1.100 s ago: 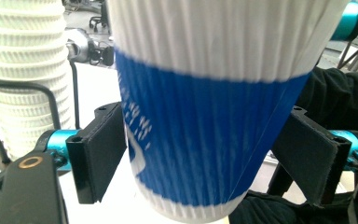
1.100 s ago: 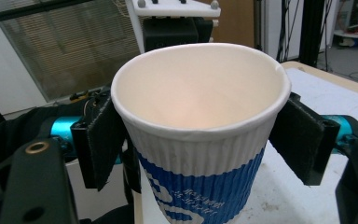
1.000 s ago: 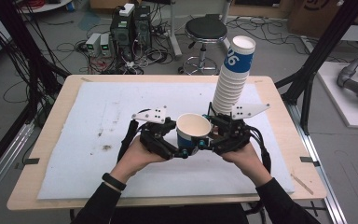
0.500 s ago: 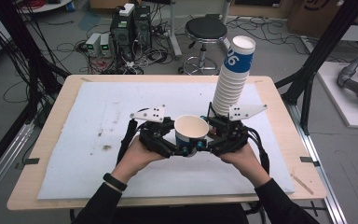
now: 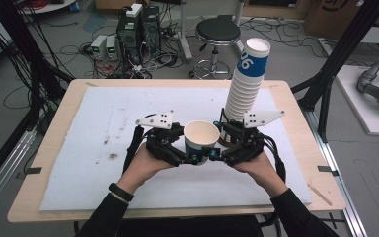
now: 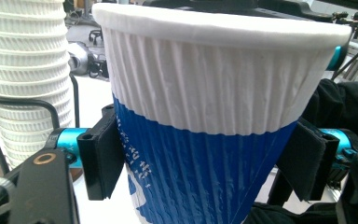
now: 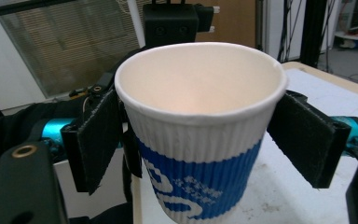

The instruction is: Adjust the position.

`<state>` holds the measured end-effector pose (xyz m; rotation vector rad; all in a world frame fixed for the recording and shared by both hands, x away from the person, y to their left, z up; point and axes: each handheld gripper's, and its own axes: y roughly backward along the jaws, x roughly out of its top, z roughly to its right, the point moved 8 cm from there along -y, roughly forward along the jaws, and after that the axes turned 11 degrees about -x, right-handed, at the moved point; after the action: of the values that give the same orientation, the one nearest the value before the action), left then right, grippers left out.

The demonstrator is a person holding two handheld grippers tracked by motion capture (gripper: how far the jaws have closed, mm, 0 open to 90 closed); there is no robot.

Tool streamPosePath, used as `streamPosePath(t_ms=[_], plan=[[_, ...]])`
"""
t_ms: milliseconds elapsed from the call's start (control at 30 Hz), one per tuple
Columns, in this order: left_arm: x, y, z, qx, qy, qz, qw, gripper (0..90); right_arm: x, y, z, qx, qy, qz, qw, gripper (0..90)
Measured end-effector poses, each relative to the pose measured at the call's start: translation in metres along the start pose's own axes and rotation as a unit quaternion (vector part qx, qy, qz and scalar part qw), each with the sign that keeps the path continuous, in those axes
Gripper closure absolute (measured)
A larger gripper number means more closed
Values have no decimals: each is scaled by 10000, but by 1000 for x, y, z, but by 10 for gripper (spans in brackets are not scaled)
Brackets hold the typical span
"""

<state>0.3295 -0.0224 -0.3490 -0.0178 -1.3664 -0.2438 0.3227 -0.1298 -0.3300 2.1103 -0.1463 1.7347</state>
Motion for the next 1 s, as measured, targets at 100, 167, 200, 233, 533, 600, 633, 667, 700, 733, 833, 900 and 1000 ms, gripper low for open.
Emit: streamPosePath(t_ms=[100, 167, 200, 233, 533, 600, 633, 667, 700, 733, 833, 900, 1000], plan=[[1, 3, 0, 28, -21, 3, 10000, 248, 1, 2, 2, -110, 102, 24, 9999, 185], [2, 6, 0, 51, -34, 28, 10000, 249, 1, 3, 4, -169, 104, 14, 9998, 184], [3, 8, 0, 60, -39, 54, 10000, 248, 0, 4, 4, -188, 112, -12, 9998, 185], [3, 9, -1, 84, -46, 55, 9999, 248, 0, 4, 6, -219, 109, -32, 9997, 185], [13, 21, 3, 176, -160, 213, 9995, 249, -10, 0, 7, -251, 248, -249, 9991, 185], [15, 22, 3, 190, -167, 261, 9993, 248, -12, -1, 7, -261, 256, -303, 9989, 185], [15, 23, 3, 187, -176, 260, 9993, 248, -12, -1, 7, -259, 251, -308, 9989, 185], [16, 24, 4, 211, -188, 274, 9992, 249, -13, -1, 8, -264, 254, -312, 9988, 185], [17, 25, 4, 214, -188, 297, 9992, 248, -14, -2, 7, -247, 223, -319, 9989, 185], [18, 26, 4, 210, -205, 310, 9991, 249, -14, -2, 7, -243, 229, -315, 9989, 185], [19, 27, 4, 222, -201, 354, 9989, 249, -18, -5, 6, -214, 236, -378, 9988, 186], [19, 27, 4, 240, -214, 352, 9989, 249, -20, -6, 5, -202, 219, -421, 9987, 186], [20, 27, 5, 230, -202, 400, 9987, 249, -23, -10, 3, -187, 257, -484, 9983, 186]])
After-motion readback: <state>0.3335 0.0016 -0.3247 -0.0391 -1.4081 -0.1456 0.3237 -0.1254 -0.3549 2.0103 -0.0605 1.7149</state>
